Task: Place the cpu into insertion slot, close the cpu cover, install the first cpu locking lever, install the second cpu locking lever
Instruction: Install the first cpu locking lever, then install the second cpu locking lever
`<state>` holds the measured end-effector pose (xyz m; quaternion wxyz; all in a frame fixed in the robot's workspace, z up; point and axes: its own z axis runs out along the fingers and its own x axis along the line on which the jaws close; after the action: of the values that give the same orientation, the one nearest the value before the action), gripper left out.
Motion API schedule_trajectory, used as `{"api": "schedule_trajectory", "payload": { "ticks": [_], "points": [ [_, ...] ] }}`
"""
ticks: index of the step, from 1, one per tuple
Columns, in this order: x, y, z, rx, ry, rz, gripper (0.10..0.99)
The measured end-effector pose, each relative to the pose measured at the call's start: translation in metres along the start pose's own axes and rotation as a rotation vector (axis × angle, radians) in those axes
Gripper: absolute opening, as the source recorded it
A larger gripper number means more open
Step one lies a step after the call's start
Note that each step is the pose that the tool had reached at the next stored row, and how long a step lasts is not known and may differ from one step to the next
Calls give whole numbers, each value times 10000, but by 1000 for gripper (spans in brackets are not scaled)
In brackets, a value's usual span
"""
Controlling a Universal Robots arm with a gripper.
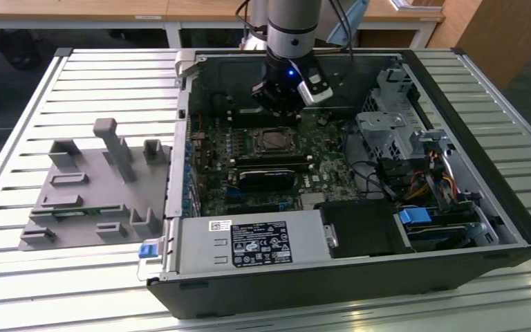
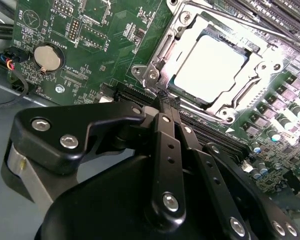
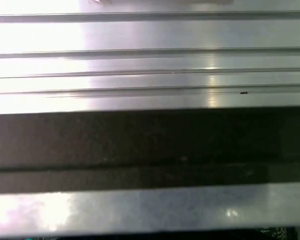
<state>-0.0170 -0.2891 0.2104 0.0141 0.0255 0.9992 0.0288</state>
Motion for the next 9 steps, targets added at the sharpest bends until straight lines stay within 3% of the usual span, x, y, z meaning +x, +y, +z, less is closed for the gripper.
{"api": "schedule_trajectory", "payload": {
  "ticks": [9],
  "points": [
    [-14,-19,-1,1,1,0,106]
  ]
}}
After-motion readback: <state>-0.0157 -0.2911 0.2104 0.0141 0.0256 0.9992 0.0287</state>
